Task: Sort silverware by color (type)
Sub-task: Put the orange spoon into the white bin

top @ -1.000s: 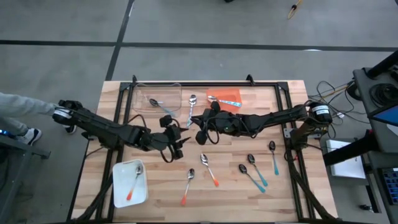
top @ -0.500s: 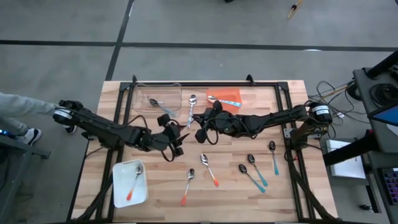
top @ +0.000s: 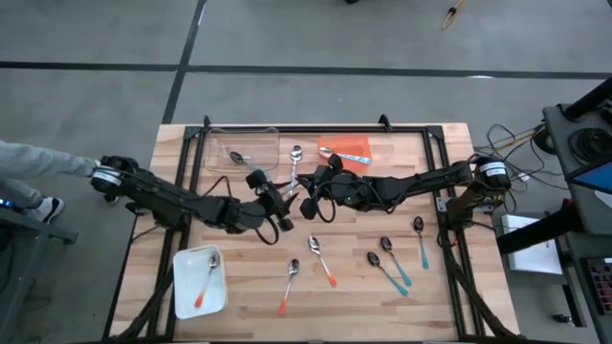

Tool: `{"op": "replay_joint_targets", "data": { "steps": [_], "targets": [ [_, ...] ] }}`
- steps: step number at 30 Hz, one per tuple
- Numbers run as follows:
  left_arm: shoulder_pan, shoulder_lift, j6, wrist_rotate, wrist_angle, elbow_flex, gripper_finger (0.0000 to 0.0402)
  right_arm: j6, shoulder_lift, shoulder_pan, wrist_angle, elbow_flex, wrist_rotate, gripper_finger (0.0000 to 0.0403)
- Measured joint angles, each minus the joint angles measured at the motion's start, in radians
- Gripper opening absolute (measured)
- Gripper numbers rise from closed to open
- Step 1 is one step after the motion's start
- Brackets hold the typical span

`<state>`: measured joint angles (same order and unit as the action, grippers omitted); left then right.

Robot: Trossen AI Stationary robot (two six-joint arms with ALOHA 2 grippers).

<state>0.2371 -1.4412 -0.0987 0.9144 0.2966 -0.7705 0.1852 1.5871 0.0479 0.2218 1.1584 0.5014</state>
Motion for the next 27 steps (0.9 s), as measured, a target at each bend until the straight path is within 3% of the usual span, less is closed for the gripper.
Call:
{"op": "replay_joint_targets", "data": {
  "steps": [7,17,23,27],
  "targets": [
    [-0.01,-0.076,-0.003,0.019,0.006,-0.035,0.014,-0.002,0.0,0.0,0.0,0.0,0.0,0.0013],
    [-0.01,-0.089,0.007,0.041,0.002,-0.069,0.0076,-0.001,0.0,0.0,-0.001,-0.001,-0.001,0.0013],
    [-0.009,-0.088,0.024,0.084,-0.001,-0.069,0.0009,-0.001,0.0,0.0,0.0,-0.001,0.0,0.0013],
    [-0.009,-0.088,0.059,0.081,-0.003,-0.069,0.0004,0.004,0.0,0.0,0.0,-0.001,0.0,0.0014]
  ]
}}
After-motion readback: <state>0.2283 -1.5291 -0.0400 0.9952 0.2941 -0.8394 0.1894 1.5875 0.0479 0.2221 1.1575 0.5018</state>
